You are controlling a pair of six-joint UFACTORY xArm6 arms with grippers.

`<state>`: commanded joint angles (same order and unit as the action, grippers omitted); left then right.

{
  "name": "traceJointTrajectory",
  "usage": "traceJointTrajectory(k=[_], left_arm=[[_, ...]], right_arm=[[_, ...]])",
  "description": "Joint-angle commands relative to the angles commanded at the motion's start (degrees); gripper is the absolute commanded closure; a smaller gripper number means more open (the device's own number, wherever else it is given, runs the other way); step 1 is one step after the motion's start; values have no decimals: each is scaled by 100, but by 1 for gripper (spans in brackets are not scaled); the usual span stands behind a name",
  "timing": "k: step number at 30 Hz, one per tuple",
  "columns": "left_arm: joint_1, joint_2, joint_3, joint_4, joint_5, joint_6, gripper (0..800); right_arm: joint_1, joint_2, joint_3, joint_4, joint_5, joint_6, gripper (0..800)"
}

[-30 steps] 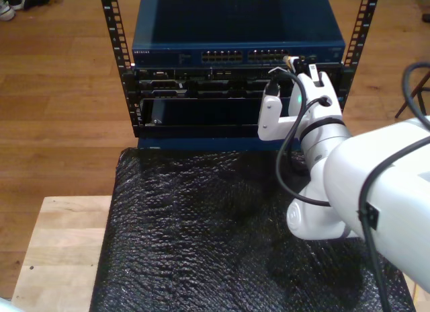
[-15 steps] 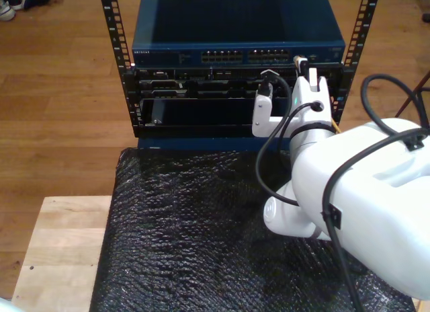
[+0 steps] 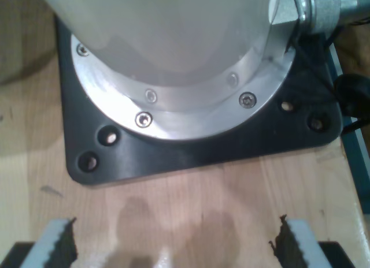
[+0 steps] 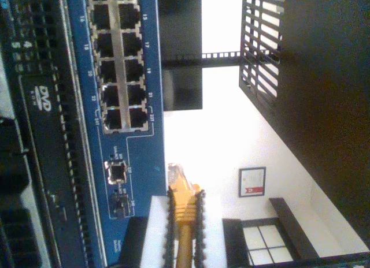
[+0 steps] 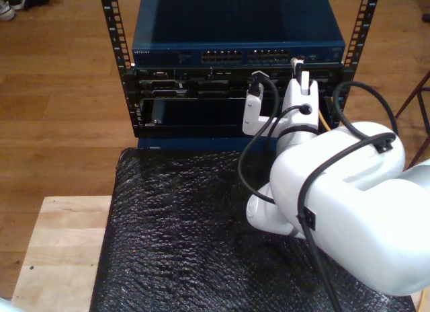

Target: Grab the cable and plug it in

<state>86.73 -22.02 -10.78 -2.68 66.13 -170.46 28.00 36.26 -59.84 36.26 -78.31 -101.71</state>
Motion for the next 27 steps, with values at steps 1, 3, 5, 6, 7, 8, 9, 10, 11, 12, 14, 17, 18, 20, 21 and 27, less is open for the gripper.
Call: traceJointTrajectory(k=[1,3,5,6,7,8,9,10,11,12,14,17,18,20,21,27], left_arm=[[0,0,0,0,0,0,0],[0,0,0,0,0,0,0],[0,0,0,0,0,0,0],[0,-9,0,0,0,0,0],[0,0,0,0,0,0,0],[0,0,0,0,0,0,0],[0,0,0,0,0,0,0],[0,0,0,0,0,0,0],[0,0,0,0,0,0,0],[0,0,0,0,0,0,0],[0,0,0,0,0,0,0],[0,0,0,0,0,0,0],[0,0,0,0,0,0,0],[0,-9,0,0,0,0,0],[0,0,0,0,9,0,0],[0,0,0,0,0,0,0]], right_arm=[[0,26,-62,0,9,0,800],[0,88,-149,0,18,18,800],[-9,123,-220,0,26,35,800],[-18,132,-246,-9,53,35,800],[-18,141,-246,-9,62,35,800],[-18,141,-246,-9,62,44,800],[-18,141,-246,-9,70,44,800],[-26,149,-246,-18,79,53,800],[-26,149,-237,-26,79,62,800],[-26,149,-229,-35,79,70,800],[-70,158,-211,-53,88,88,800],[-132,158,-202,-79,105,220,800],[-149,158,-202,-105,105,281,800],[-176,158,-202,-193,132,334,800],[-185,158,-202,-237,149,334,800],[-202,149,-114,-325,193,378,800]])
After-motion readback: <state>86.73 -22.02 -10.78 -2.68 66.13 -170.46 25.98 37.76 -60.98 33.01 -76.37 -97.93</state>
